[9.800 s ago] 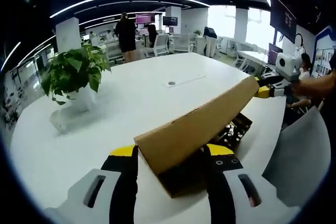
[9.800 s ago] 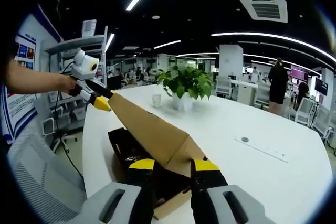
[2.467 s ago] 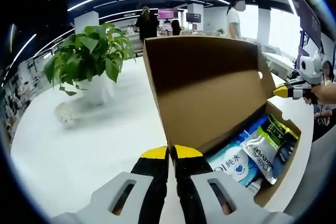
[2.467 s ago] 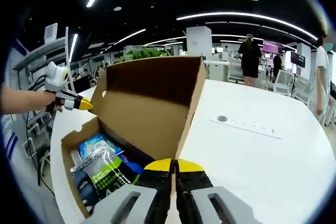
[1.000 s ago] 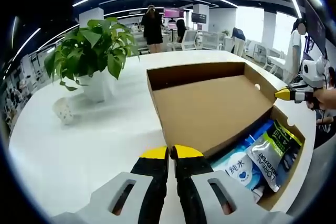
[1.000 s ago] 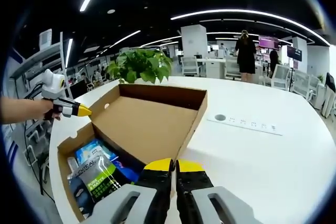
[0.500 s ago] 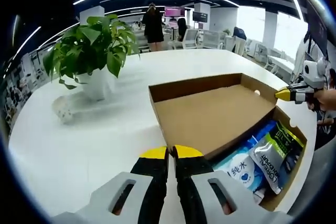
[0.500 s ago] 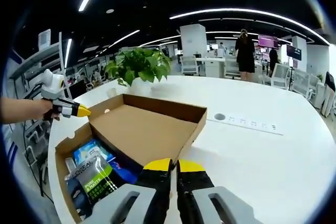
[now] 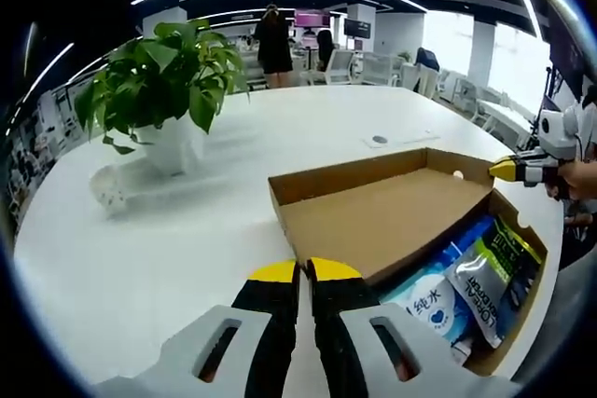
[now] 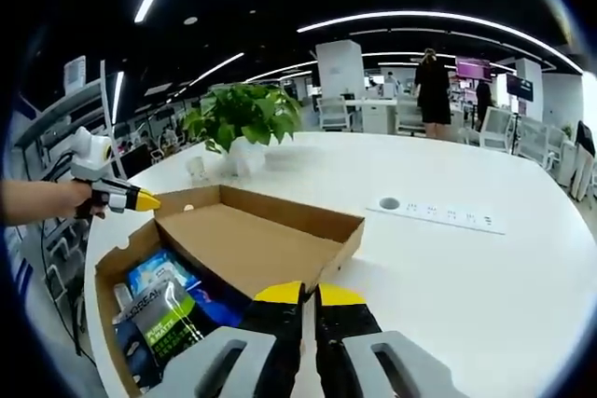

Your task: Operate the shoe box by opening the lid, removing the specified soft item, and placing it in the target area until the item is outside and the box remains undamaged.

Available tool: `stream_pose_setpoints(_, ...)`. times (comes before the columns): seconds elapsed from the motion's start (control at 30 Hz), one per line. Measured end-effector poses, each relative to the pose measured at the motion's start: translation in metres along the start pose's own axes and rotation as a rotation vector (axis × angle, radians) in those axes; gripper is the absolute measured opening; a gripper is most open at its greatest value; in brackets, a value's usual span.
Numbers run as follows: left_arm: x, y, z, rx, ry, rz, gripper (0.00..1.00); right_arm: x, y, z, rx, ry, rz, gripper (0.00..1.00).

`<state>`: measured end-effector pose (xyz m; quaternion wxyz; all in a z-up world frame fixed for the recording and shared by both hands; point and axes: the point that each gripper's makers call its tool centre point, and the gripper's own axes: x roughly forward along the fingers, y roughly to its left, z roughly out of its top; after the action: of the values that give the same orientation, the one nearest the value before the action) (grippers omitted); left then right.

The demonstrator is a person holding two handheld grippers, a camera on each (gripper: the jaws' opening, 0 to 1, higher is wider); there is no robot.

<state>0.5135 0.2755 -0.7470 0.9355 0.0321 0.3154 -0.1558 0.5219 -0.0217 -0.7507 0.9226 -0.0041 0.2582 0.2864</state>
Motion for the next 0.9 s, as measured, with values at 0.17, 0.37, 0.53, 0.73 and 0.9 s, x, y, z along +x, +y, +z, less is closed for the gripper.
stream_pose_setpoints(0.17,0.0011,-0.0004,-0.0008,-0.007,0.002,0.004,0.02,0.0020,-0.0011,-0.0008,0.013,0.002,0.000,0.00)
stream_pose_setpoints(0.37,0.0030,-0.0004,-0.0012,-0.010,0.006,0.007,0.02,0.0033,-0.0017,-0.0018,0.019,0.005,0.001,0.00)
stream_pose_setpoints(0.53,0.0032,-0.0008,-0.0009,-0.004,0.014,0.007,0.02,0.0033,-0.0024,-0.0016,0.015,0.008,0.000,0.00)
stream_pose_setpoints(0.73,0.0029,-0.0012,-0.0009,-0.006,0.019,0.013,0.02,0.0022,-0.0027,-0.0012,0.007,0.011,0.001,0.00)
stream_pose_setpoints(0.9,-0.0007,-0.0026,0.0006,0.019,0.018,0.027,0.03,-0.0017,-0.0032,-0.0018,0.006,0.016,0.004,0.01)
